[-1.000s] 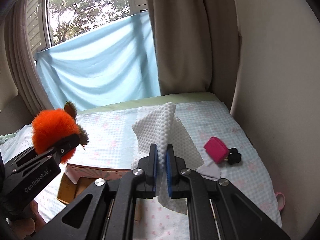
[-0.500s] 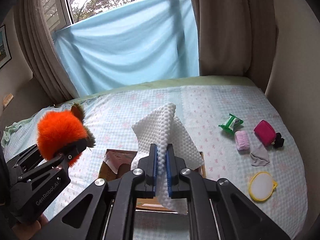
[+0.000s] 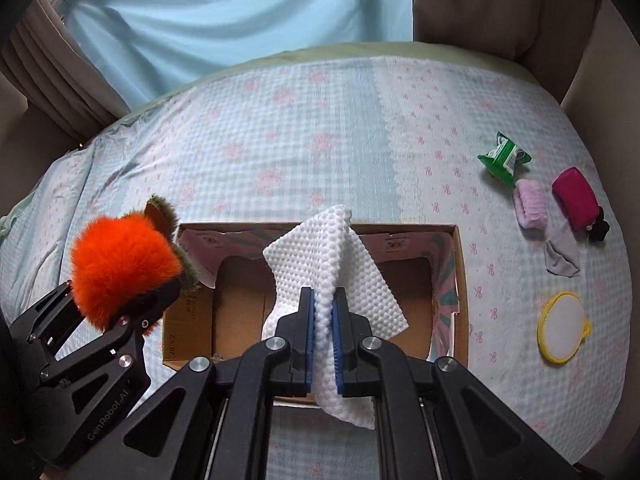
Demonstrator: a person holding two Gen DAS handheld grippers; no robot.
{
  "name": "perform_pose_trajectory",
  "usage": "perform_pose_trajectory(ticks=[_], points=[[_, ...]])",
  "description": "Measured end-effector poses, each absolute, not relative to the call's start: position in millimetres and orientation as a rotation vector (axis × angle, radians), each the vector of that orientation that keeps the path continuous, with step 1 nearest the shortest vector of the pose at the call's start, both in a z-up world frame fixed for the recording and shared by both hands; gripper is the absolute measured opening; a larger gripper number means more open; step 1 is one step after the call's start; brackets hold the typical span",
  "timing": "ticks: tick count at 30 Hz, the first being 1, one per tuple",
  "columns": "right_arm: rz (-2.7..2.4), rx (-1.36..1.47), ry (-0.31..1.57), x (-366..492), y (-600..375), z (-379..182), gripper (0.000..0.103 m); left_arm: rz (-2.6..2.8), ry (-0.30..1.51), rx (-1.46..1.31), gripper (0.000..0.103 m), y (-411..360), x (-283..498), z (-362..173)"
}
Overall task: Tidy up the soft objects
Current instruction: 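Carry the pompom and wipes with both tools over the cardboard box, then open both tools to drop the pompom and wipes into the box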
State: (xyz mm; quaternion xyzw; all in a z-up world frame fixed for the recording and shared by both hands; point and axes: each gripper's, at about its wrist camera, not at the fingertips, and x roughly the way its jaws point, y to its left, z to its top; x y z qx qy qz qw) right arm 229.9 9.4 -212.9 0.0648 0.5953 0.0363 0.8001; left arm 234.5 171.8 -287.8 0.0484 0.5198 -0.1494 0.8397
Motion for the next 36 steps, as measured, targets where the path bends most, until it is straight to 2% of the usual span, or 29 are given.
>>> perform_pose_trajectory(ticks=[8,13,14,16,17,18,19,20,21,29,36], points=[[0.101,0.123,1.501,270,6,-284,0.007,-0.348,1.380,0.177,0.031,149,276,-365],[0.110,0.173,1.603,285,-2,-317,0.007,-0.368,1.432,0.261,0.031,134,278,-382],[0.113,0.183,1.615,287,-3,-322,0.007,-0.373,1.435,0.284,0.036,132,278,-383],[0.124,0.201,1.653,291,-5,-330,0.008,-0.389,1.455,0.318,0.067,127,275,-387],[0.122,0.206,1.663,292,-5,-333,0.011,-0.399,1.453,0.324,0.096,127,273,-387],[0.116,0.202,1.664,293,-5,-336,0.030,-0.403,1.440,0.333,0.103,126,269,-386],[0.112,0.203,1.675,293,-6,-339,0.071,-0.407,1.429,0.338,0.103,127,266,-383],[0.104,0.213,1.691,293,-7,-342,0.098,-0.410,1.432,0.336,0.103,127,264,-382],[0.106,0.243,1.702,291,-10,-345,0.103,-0.410,1.438,0.333,0.103,128,263,-382],[0.105,0.264,1.676,280,-19,-344,0.103,-0.356,1.431,0.312,0.103,134,255,-373],[0.089,0.185,1.602,273,-15,-314,0.103,-0.320,1.358,0.315,0.103,140,245,-339]])
